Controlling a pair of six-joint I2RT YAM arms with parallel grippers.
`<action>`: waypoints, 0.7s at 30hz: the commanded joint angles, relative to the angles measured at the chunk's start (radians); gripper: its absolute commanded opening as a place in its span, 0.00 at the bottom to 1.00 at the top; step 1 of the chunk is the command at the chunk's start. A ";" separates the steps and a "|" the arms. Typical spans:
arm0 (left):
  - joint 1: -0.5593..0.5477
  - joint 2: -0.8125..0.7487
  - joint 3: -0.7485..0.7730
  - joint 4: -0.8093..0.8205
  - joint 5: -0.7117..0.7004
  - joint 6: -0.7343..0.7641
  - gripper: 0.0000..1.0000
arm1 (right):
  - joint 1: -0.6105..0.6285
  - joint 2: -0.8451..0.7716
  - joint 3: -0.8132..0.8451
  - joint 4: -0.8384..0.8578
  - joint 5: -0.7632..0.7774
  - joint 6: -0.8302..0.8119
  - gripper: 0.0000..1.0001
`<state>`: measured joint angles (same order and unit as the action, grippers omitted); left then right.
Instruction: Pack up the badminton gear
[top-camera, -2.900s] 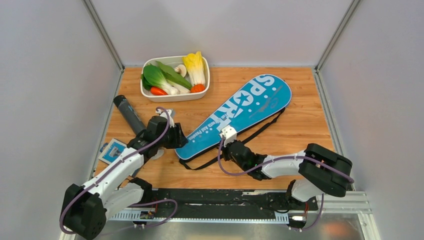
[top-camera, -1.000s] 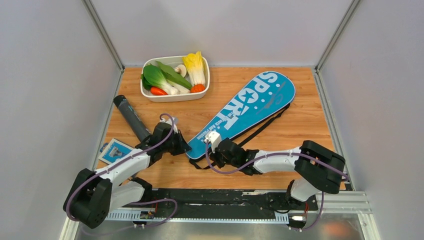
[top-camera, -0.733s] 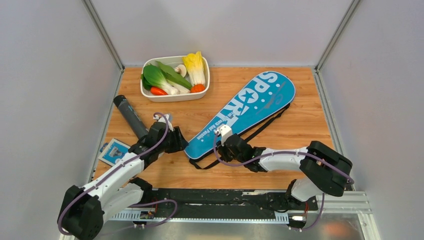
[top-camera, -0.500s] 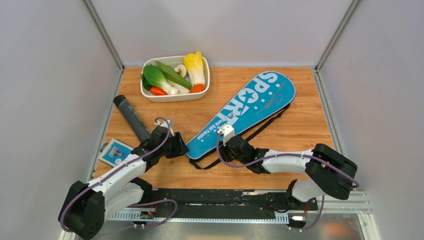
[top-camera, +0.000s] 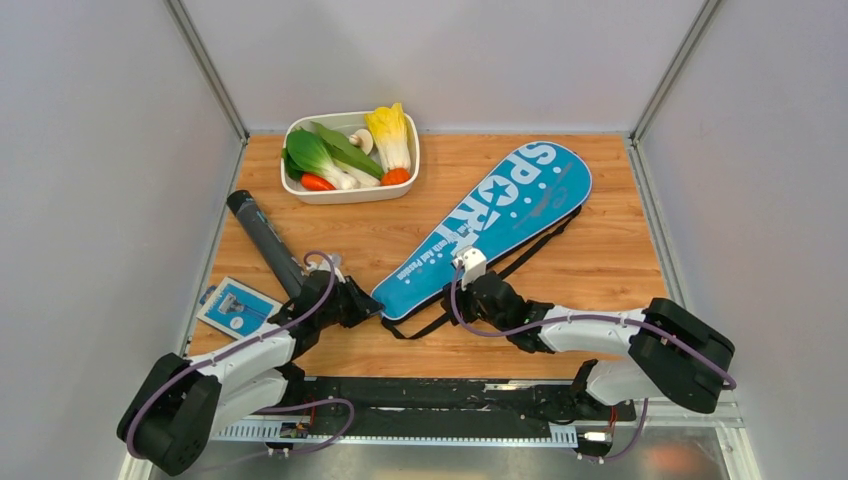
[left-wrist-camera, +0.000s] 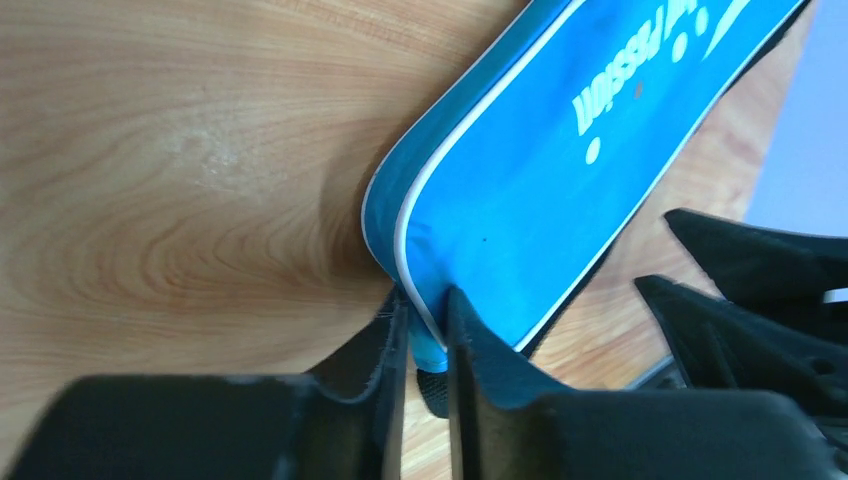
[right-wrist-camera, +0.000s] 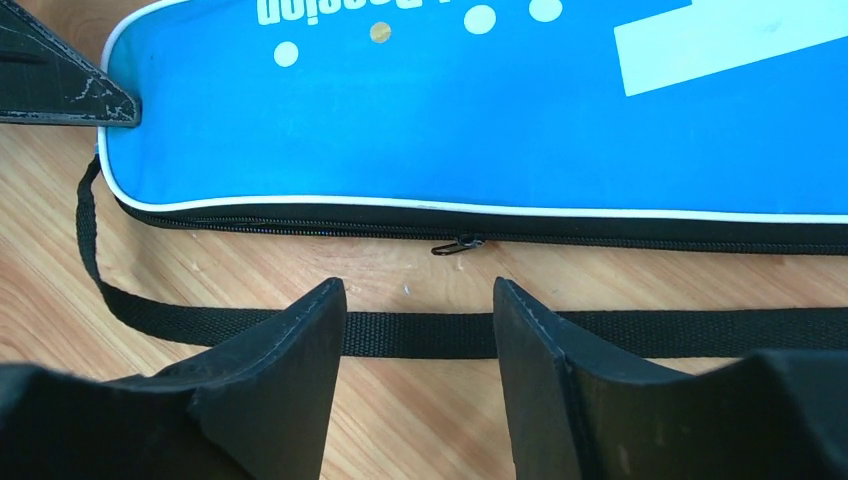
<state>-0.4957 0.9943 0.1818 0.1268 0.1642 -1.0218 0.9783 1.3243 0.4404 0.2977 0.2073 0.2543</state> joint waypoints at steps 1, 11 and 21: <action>-0.009 -0.040 -0.053 0.051 0.017 -0.129 0.12 | -0.018 -0.016 -0.013 0.066 -0.016 0.038 0.60; -0.008 -0.305 -0.021 -0.105 -0.038 -0.341 0.00 | -0.136 -0.029 -0.102 0.213 -0.184 0.070 0.62; -0.008 -0.359 0.017 -0.159 -0.034 -0.432 0.00 | -0.139 -0.021 -0.110 0.275 -0.248 0.054 0.63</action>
<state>-0.4995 0.6510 0.1394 -0.0437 0.1345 -1.3842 0.8417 1.3056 0.3218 0.4973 -0.0116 0.3252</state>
